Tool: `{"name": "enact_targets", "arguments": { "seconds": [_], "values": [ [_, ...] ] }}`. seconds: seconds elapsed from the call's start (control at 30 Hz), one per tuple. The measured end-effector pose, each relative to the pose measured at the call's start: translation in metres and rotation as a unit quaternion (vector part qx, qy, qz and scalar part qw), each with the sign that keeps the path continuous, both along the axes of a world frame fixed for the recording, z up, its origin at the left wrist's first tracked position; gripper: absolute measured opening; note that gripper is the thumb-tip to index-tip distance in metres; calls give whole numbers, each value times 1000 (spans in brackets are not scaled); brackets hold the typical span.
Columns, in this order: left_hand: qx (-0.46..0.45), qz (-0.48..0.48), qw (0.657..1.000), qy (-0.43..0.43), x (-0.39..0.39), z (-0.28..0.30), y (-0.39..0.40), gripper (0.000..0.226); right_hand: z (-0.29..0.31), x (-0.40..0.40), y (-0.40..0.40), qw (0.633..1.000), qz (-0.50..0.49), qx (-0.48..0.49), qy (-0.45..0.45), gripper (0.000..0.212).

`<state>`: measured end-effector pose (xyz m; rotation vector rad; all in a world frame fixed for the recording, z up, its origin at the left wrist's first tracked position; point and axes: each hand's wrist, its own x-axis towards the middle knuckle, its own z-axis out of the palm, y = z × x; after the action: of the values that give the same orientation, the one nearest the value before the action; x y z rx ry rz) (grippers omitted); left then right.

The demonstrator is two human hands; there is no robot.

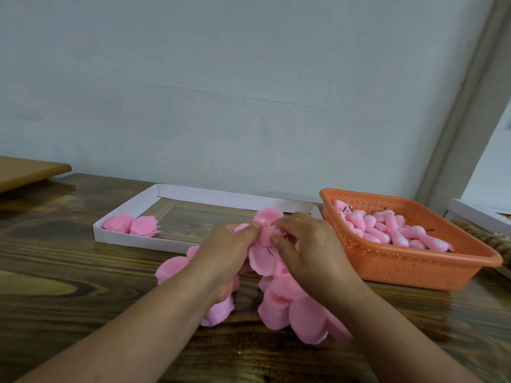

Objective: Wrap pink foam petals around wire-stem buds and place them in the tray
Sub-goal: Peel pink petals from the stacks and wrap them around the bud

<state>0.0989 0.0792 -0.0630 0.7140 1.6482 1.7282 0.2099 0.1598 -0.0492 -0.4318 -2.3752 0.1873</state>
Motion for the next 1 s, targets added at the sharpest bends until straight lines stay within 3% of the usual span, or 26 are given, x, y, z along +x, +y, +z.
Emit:
{"name": "enact_targets", "arguments": {
  "seconds": [0.1,0.2,0.33,0.47,0.63,0.77,0.83,0.93,1.0],
  "values": [
    [-12,-10,1000,27,0,0,-1,25,3,4,5,997,14,-73,31,3],
    [-20,-37,998,56,0,1,-4,28,6,8,10,985,43,-160,40,18],
    [-25,-63,995,67,-1,3,-5,26,8,12,13,966,87,-230,74,17],
    [-11,-91,994,54,-3,4,-6,23,8,12,14,945,123,-293,76,43],
    [0,-124,992,24,-7,6,-7,20,10,16,17,946,162,-281,26,18],
    [29,-128,991,-13,-8,6,-7,13,6,11,13,942,159,-285,79,15],
    [44,-114,992,-22,-8,6,-6,24,3,7,11,942,144,-283,111,13],
    [72,-118,989,-51,-5,7,-6,63,-1,3,10,935,108,-294,165,16],
    [82,-119,987,-70,-3,7,-6,69,-4,1,10,934,76,-294,189,14]
  ]
}}
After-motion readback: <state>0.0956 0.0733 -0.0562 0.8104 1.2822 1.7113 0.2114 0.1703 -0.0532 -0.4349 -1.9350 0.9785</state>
